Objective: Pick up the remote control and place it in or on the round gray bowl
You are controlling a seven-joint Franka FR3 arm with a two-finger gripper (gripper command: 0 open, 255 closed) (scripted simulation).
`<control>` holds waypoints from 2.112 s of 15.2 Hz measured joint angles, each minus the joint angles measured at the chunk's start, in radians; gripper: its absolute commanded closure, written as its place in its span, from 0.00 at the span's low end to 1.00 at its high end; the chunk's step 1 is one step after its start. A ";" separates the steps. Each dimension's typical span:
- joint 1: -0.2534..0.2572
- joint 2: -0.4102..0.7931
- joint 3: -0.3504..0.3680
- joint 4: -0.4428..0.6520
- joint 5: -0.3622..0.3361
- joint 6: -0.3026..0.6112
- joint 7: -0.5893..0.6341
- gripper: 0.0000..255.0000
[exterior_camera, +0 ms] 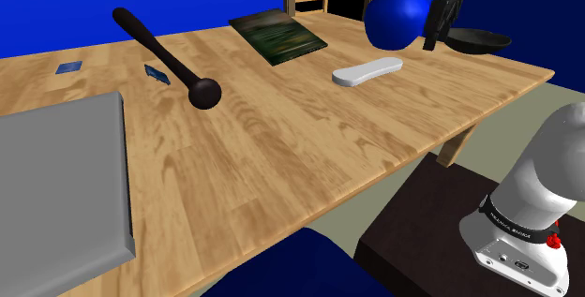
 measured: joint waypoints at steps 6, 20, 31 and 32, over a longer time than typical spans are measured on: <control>0.135 0.129 -0.055 0.068 -0.026 0.078 -0.330 0.00; 0.345 0.254 -0.103 0.044 -0.032 0.253 -0.890 0.00; 0.345 0.252 -0.103 0.031 -0.032 0.264 -0.890 1.00; 0.345 0.252 -0.103 0.031 -0.032 0.264 -0.890 1.00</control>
